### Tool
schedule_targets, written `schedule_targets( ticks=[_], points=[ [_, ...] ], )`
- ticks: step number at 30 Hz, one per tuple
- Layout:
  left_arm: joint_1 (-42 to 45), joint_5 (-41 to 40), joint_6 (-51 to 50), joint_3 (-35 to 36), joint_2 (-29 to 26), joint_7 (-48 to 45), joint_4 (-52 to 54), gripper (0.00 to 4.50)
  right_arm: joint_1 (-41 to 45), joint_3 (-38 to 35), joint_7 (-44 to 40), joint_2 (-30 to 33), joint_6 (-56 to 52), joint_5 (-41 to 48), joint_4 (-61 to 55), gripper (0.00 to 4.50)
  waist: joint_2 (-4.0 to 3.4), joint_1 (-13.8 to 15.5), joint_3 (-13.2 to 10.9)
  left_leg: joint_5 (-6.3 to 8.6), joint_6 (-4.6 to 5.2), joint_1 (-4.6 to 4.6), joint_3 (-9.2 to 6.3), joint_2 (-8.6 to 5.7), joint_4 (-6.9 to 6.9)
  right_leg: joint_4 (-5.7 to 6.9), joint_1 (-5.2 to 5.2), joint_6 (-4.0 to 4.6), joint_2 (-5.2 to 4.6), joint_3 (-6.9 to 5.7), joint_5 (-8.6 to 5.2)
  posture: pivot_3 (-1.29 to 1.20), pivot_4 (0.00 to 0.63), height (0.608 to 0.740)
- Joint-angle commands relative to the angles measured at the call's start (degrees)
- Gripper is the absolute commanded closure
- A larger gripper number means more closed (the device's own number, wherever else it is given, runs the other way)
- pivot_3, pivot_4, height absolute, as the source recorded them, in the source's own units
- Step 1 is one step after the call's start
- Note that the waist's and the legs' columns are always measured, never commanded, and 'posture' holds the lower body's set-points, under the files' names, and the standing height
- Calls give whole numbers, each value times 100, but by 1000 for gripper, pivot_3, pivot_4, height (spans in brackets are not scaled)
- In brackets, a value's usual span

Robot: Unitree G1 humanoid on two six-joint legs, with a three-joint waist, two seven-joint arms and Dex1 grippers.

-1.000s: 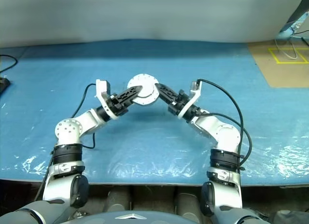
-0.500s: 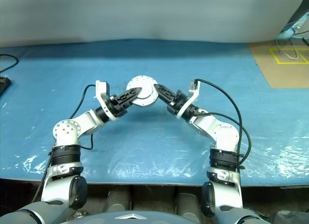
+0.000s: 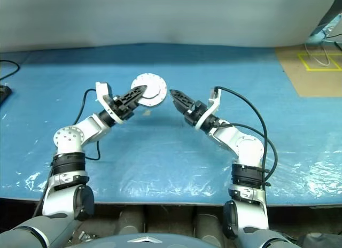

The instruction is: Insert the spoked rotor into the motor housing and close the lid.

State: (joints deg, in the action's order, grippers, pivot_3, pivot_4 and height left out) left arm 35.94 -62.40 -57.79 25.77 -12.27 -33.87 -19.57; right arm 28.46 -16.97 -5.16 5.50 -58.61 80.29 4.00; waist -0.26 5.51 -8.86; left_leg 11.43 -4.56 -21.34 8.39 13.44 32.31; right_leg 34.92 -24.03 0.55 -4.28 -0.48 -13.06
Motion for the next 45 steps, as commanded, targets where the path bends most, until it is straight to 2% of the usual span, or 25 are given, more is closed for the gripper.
schedule_targets(
  ticks=[1,3,8,14,19,21,22,25,33,36,39,40,42,45],
  points=[
    [560,199,953,442,-377,-79,-354,1893,66,14,-15,158,244,-362,-180,1010,8,4,-5,0,0,0,-1,0,1,1,0,0,0,0,0,0,150,740],
    [713,636,1569,455,-630,-50,-820,1893,37,199,-52,352,663,-1146,-249,1010,12,4,-7,0,0,-1,-3,0,5,3,0,-2,0,-1,1,0,150,740],
    [950,1398,2356,358,-1047,38,-2019,1893,12,512,-388,684,1256,-2290,-224,1010,13,5,-7,0,0,-2,-3,-8,2,-7,0,-10,1,4,6,0,150,740],
    [856,1754,2644,428,-1070,-29,-2529,1893,102,814,-622,743,1625,-3082,-435,1010,61,19,-36,-2,3,-32,-18,-6,16,-10,-5,-10,0,-14,6,0,150,740],
    [866,2073,2981,463,-1078,179,-2893,1893,24,929,-712,611,1592,-3338,-438,1010,63,15,-38,-1,1,-40,-27,1,31,-1,-5,-9,0,-23,6,0,150,740],
    [834,2227,3188,449,-1097,284,-2946,1270,3,941,-733,565,1561,-3416,-431,982,64,12,-38,-1,1,-36,-29,3,34,8,-5,-7,0,-24,6,0,150,740],
    [810,2290,3248,413,-1101,291,-2928,1134,0,938,-748,547,1553,-3445,-428,982,64,10,-38,0,1,-36,-29,4,37,12,-5,-7,-1,-22,6,0,150,740],
    [727,2464,3250,330,-1194,326,-2868,125,2,924,-784,499,1547,-3546,-398,982,64,8,-37,0,1,-32,-30,6,48,28,-5,-6,-1,-20,6,0,150,740],
    [725,2689,3851,736,-2193,320,-3426,125,-94,1046,-938,393,1573,-3824,-470,982,64,-27,-37,0,-1,-10,-30,15,54,50,-5,0,3,-10,7,0,150,740],
    [746,2729,3935,735,-2391,179,-3343,125,-83,1101,-1031,439,1645,-3983,-477,982,64,25,-37,0,-1,-11,-29,5,54,49,-2,0,-3,-11,7,0,150,740],
    [661,2934,4124,517,-2434,53,-2935,125,-52,1326,-975,580,2191,-4666,-514,982,64,49,-37,0,0,-14,-29,3,61,49,4,0,-12,-16,7,0,150,740],
    [544,3436,4634,151,-2399,228,-2598,125,5,1534,-885,690,2599,-5168,-538,982,64,47,-37,0,0,-16,-29,3,66,50,4,-1,-13,-16,7,0,150,740],
    [276,3898,5141,-338,-2238,202,-1733,125,94,1873,-608,871,3179,-6048,-537,982,64,35,-37,0,0,-18,-29,7,70,51,4,-1,-14,-15,8,0,150,740],
    [-174,4009,5160,-788,-1808,226,-408,125,137,2030,-143,935,3594,-6846,-459,982,64,18,-37,0,0,-18,-29,12,70,58,4,-1,-12,-18,7,0,150,740]
  ],
)
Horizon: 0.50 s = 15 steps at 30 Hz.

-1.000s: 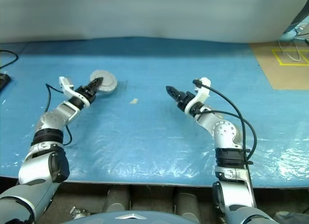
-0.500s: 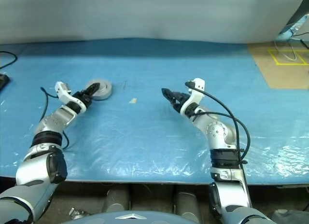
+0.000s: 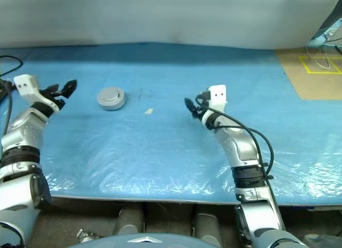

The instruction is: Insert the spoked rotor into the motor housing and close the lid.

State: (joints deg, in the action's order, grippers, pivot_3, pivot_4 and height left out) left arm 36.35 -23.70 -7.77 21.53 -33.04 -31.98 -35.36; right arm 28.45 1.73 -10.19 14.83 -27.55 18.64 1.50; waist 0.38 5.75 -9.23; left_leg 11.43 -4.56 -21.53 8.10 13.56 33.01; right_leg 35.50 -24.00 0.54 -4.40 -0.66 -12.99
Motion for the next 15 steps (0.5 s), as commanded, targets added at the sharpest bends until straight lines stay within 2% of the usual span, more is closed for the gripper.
schedule_targets(
  ticks=[1,5,8,12,15],
  points=[
    [-363,244,174,-536,446,162,1543,125,130,245,570,27,618,-1023,-210,982,0,-15,0,0,0,1,0,0,0,1,0,0,1,2,0,0,150,740],
    [-879,637,176,-947,987,704,2618,125,-41,242,1056,-72,833,-1628,-351,982,0,-85,0,0,0,3,3,1,0,1,-2,0,9,12,0,0,150,740],
    [-1310,927,162,-1079,1385,1304,3227,125,-513,458,1150,140,1182,-2246,-588,982,0,-136,0,0,0,2,3,3,-2,1,-6,0,14,15,0,0,150,740],
    [-1925,1235,116,-1024,1705,1969,3619,125,-1221,397,1091,131,1151,-2390,-995,982,0,-194,0,1,0,10,4,2,-3,0,-5,-1,16,21,0,0,150,740],
    [-2528,1166,-22,-1172,1884,1941,4003,125,-1686,357,1057,107,1129,-2476,-1264,982,0,-203,0,1,0,23,18,1,-3,0,-6,-3,16,36,0,0,150,740]
  ],
)
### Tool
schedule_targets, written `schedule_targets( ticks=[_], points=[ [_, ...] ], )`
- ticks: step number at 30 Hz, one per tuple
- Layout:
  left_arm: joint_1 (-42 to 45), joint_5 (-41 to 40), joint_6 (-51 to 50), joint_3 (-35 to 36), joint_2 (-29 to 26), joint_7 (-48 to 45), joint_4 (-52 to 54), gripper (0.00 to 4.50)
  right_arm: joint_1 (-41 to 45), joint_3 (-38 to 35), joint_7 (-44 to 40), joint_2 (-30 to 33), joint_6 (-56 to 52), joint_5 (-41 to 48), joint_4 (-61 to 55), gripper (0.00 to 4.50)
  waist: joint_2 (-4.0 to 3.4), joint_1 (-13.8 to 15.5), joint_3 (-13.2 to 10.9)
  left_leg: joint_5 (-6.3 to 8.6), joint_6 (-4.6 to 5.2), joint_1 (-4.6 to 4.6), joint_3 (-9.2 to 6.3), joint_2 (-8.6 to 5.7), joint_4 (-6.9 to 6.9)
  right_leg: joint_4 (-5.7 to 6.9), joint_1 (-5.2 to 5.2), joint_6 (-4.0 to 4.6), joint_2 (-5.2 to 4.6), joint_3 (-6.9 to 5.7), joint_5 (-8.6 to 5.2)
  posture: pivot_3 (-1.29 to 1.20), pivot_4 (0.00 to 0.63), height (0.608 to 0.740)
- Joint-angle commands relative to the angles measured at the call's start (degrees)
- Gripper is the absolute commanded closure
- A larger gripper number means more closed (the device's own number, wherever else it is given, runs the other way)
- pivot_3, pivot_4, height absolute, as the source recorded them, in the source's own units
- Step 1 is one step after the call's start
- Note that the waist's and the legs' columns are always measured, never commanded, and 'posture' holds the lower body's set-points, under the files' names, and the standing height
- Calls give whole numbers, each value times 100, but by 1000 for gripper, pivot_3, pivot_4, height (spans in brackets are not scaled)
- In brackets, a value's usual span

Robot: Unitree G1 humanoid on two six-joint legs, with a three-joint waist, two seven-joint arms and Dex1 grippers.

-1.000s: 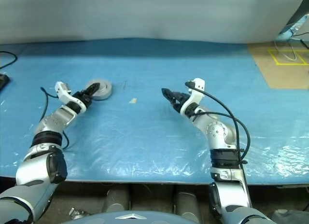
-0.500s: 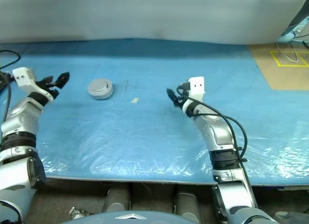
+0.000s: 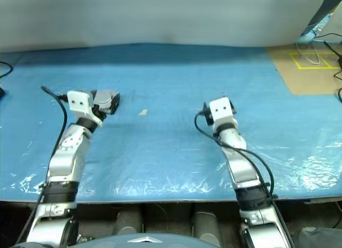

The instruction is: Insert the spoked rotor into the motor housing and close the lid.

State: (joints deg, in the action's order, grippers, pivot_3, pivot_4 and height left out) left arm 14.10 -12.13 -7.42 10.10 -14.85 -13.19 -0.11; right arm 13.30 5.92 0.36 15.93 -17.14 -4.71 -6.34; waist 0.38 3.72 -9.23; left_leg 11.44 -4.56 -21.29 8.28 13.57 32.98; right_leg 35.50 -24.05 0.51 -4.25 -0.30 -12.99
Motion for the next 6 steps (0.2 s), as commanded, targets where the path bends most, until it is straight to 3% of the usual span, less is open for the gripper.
schedule_targets(
  ticks=[1,6],
  points=[
    [-487,-10,-64,-86,132,43,561,125,-285,-107,30,-53,38,-139,-549,982,0,2,0,0,0,4,5,0,0,-1,0,0,0,5,0,0,150,740],
    [-623,-19,-25,-265,263,-72,558,125,-258,-171,19,-198,-84,-166,-586,982,0,5,0,0,4,17,16,-5,2,-2,0,-7,0,29,3,0,150,740]
  ],
)
